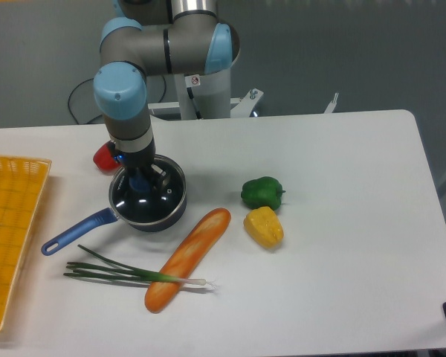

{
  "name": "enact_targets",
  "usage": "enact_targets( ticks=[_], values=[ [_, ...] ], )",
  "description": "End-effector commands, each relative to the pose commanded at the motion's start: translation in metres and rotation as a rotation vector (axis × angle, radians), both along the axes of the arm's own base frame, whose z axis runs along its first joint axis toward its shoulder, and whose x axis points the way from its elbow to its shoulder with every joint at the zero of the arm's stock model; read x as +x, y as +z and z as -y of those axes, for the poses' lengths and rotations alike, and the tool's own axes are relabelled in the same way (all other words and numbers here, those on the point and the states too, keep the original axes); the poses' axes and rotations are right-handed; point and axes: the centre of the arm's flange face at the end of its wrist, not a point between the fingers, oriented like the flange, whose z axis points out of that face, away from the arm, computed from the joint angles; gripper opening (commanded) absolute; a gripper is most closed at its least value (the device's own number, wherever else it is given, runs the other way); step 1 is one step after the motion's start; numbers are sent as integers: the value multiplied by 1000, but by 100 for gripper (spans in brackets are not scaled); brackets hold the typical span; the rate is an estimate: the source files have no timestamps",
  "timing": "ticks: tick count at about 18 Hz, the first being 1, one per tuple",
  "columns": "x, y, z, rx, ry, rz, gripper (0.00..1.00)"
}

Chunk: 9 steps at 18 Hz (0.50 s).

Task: Open the lid
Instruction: 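Lift the glass lid up off the saucepan rim, then carry the glass lid away from the saucepan toward the peppers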

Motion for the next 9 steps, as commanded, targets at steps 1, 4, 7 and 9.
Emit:
enact_targets(
  ticks=[1, 4, 7, 9],
  values=[
    [-3, 2, -3, -3, 0, 2, 56],
    [-18, 6, -5, -8, -34, -6, 56],
    [-38, 8, 4, -14, -58, -3, 56],
    [-55, 11, 12, -24, -93, -21, 56]
  ],
)
